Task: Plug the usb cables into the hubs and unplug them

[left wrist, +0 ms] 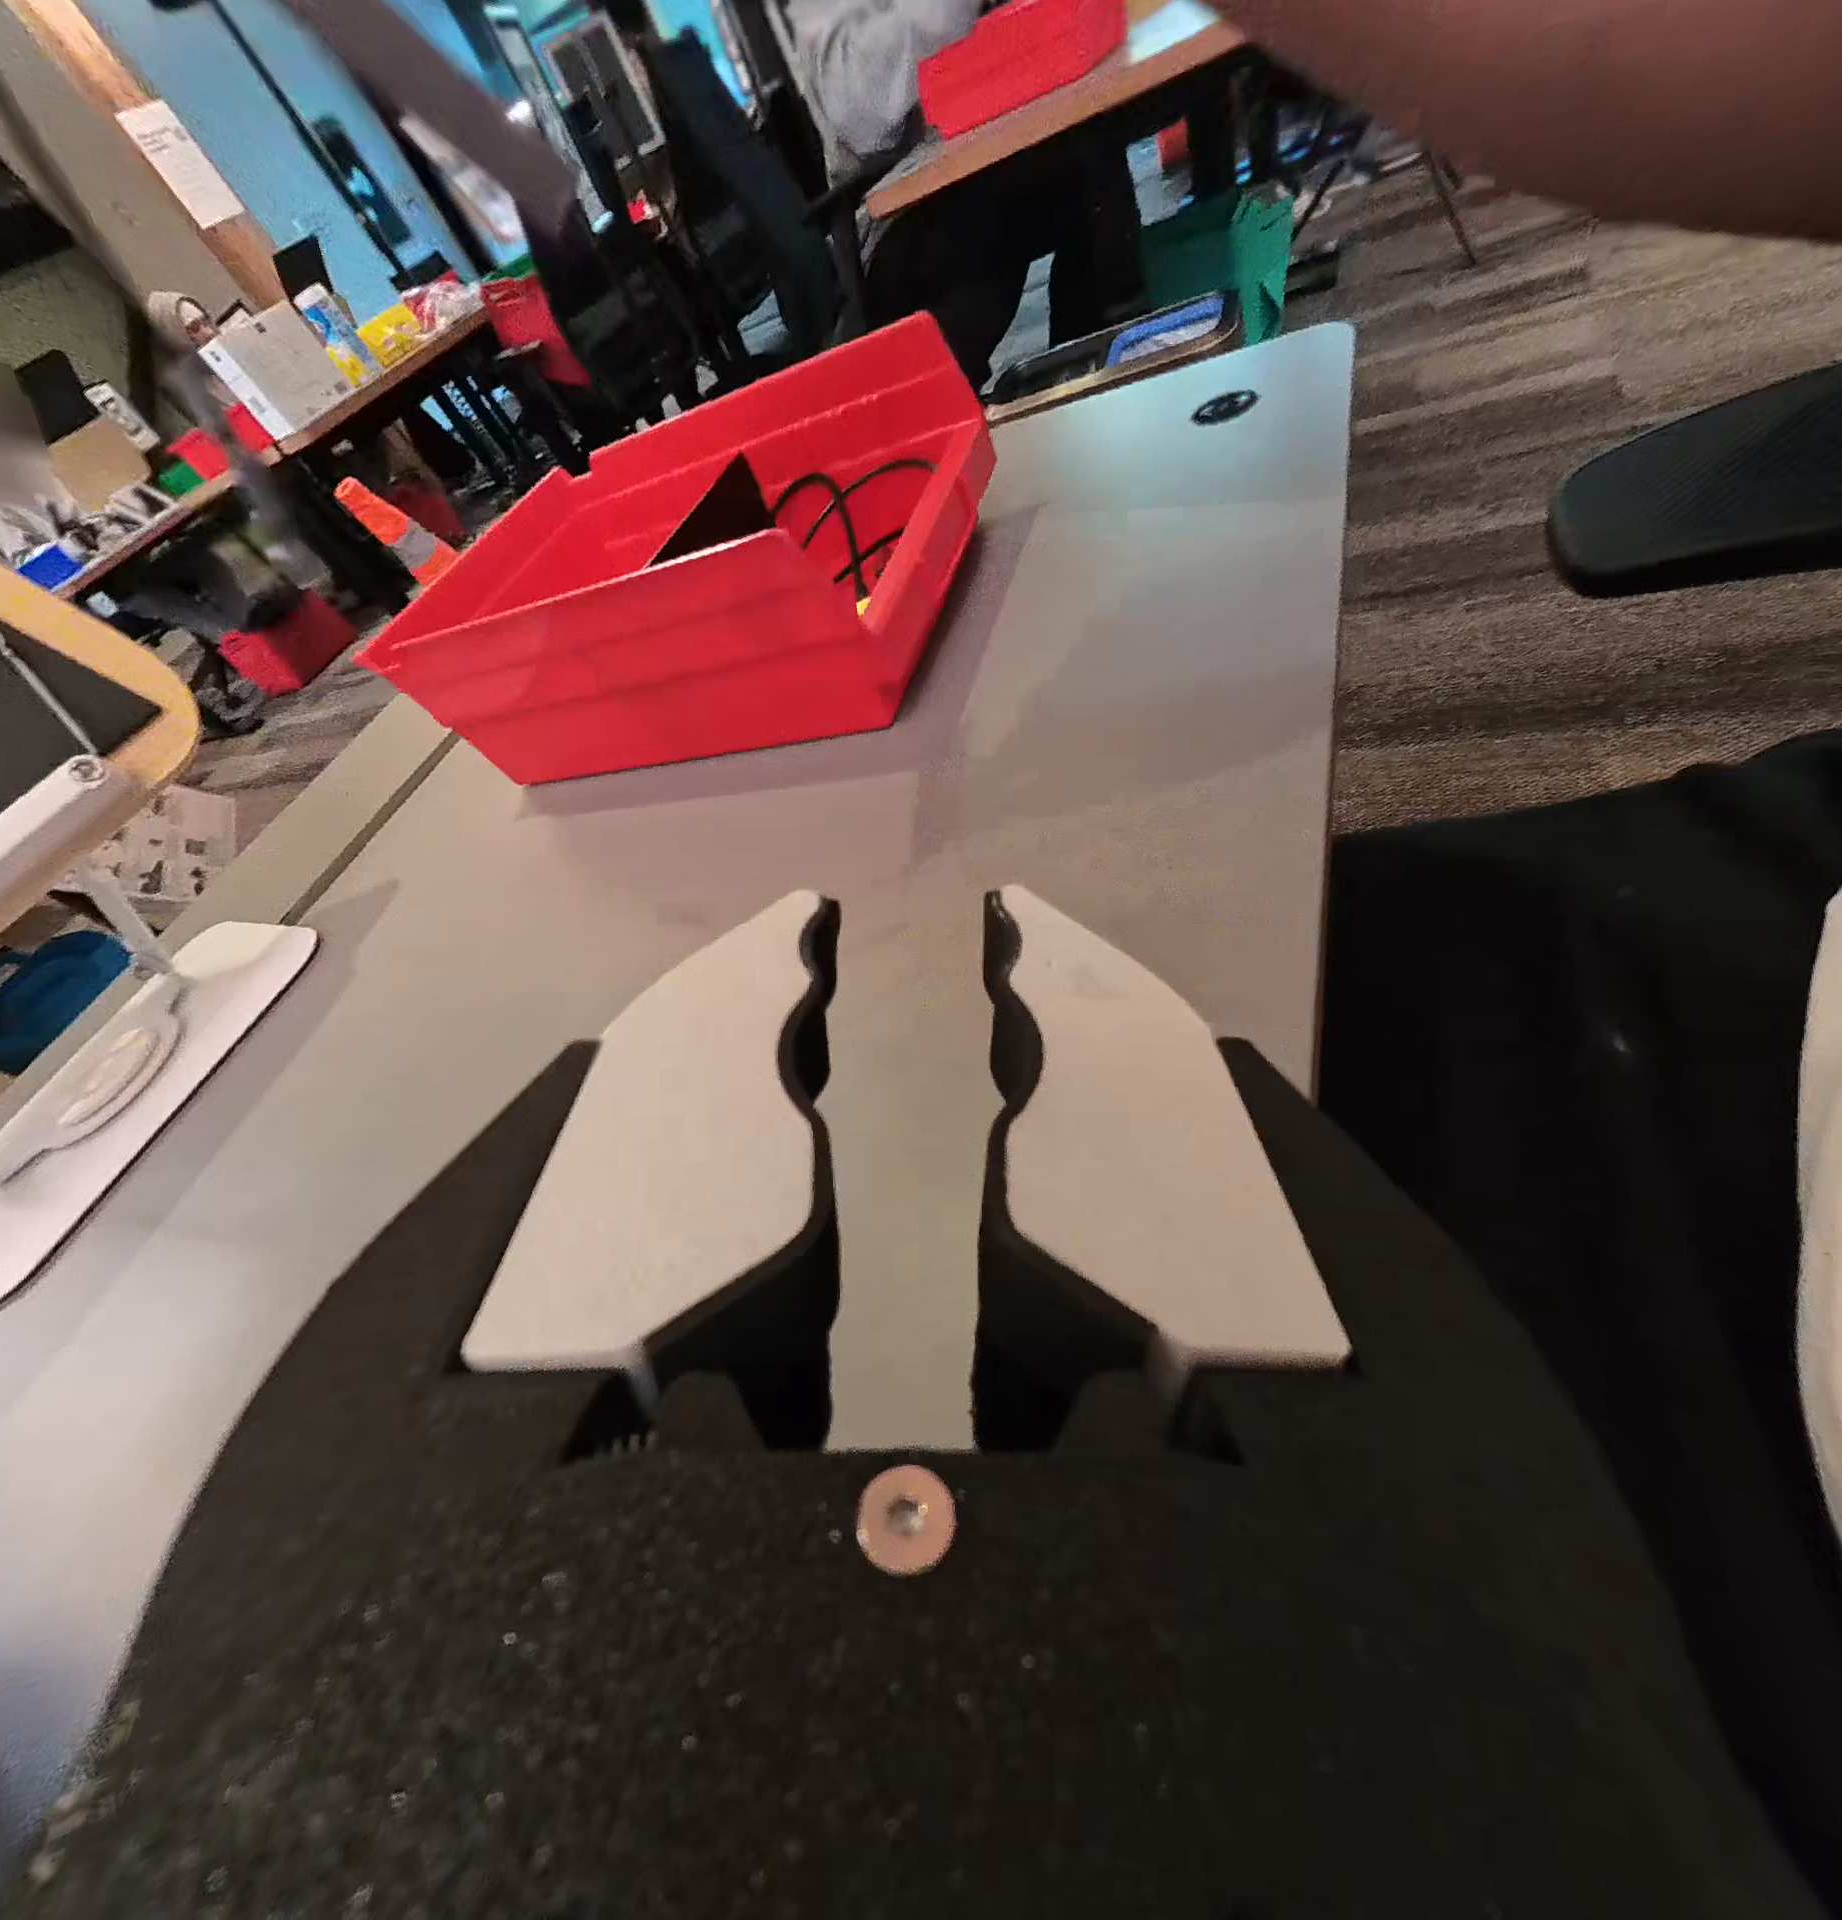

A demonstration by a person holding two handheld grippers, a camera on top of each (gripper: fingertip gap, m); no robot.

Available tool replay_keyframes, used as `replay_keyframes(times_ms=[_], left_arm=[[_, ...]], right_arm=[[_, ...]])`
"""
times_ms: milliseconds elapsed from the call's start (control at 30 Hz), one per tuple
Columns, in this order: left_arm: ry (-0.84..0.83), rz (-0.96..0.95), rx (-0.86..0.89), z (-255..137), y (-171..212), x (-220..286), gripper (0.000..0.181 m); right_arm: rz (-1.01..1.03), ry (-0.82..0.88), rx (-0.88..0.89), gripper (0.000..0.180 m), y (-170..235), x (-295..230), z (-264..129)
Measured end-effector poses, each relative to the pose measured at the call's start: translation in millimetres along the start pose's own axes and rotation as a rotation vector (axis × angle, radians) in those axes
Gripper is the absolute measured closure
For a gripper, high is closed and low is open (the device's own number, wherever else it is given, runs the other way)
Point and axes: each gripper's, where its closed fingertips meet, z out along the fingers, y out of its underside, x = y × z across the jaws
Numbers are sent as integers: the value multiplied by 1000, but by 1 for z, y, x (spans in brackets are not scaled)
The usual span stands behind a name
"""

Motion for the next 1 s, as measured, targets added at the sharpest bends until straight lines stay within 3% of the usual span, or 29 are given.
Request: replay_keyframes(times_ms=[33,167,367,467,600,700,833,900,1000], left_arm=[[-2,-12,-7,0,2,-2,154],[8,-113,-42,1,13,-13,154],[11,-271,-60,2,28,-25,154],[-21,-307,-63,-1,31,-34,154],[-83,-337,-118,-15,45,-47,150],[-148,-391,-150,-38,60,-56,143],[-386,-427,-149,-91,74,-90,143],[-533,-440,-136,-128,80,-108,140],[-754,-503,-145,-188,100,-128,141]], right_arm=[[-46,53,-64,172,7,22,-4],[-222,161,-355,172,58,81,14],[-381,38,-650,171,157,73,105],[-250,-97,-774,169,201,47,141],[64,-194,-741,151,208,28,157],[231,-266,-591,150,186,16,142],[323,-158,-294,148,133,17,80],[341,-22,-189,149,123,12,39],[462,315,-102,137,151,2,-23]])
